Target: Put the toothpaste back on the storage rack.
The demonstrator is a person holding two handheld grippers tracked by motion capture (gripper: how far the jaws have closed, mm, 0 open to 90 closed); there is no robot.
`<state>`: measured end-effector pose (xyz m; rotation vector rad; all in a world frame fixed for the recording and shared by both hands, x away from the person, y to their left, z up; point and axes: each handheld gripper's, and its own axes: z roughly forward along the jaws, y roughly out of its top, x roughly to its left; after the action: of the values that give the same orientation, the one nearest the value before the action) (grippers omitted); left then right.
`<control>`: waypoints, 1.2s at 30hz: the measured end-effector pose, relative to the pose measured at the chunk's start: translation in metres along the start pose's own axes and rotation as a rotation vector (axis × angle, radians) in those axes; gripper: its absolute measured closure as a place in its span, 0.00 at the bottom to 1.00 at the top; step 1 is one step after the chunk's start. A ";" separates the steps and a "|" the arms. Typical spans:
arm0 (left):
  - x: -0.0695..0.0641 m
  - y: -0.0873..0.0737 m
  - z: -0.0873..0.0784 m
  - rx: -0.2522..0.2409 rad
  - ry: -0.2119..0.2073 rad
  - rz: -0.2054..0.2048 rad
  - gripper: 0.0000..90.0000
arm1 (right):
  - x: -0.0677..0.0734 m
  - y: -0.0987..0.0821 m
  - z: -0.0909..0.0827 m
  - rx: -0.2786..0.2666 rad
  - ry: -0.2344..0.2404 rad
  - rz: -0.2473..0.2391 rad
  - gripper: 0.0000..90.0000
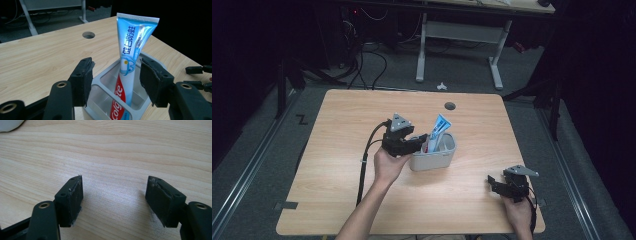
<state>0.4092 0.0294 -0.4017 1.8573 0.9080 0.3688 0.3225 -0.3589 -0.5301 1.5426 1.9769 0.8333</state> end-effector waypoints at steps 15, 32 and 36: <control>0.019 -0.007 -0.025 -0.043 0.011 -0.046 0.46 | 0.000 0.000 0.000 0.001 -0.001 0.001 0.34; 0.031 -0.014 -0.049 -0.063 0.046 -0.066 0.40 | 0.000 0.000 0.000 0.001 0.000 0.003 0.34; 0.036 -0.017 -0.054 -0.066 0.049 -0.080 0.39 | 0.000 0.000 0.000 0.002 0.000 0.004 0.34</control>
<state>0.3931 0.0944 -0.3968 1.7531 0.9887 0.3913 0.3223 -0.3585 -0.5299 1.5488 1.9759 0.8333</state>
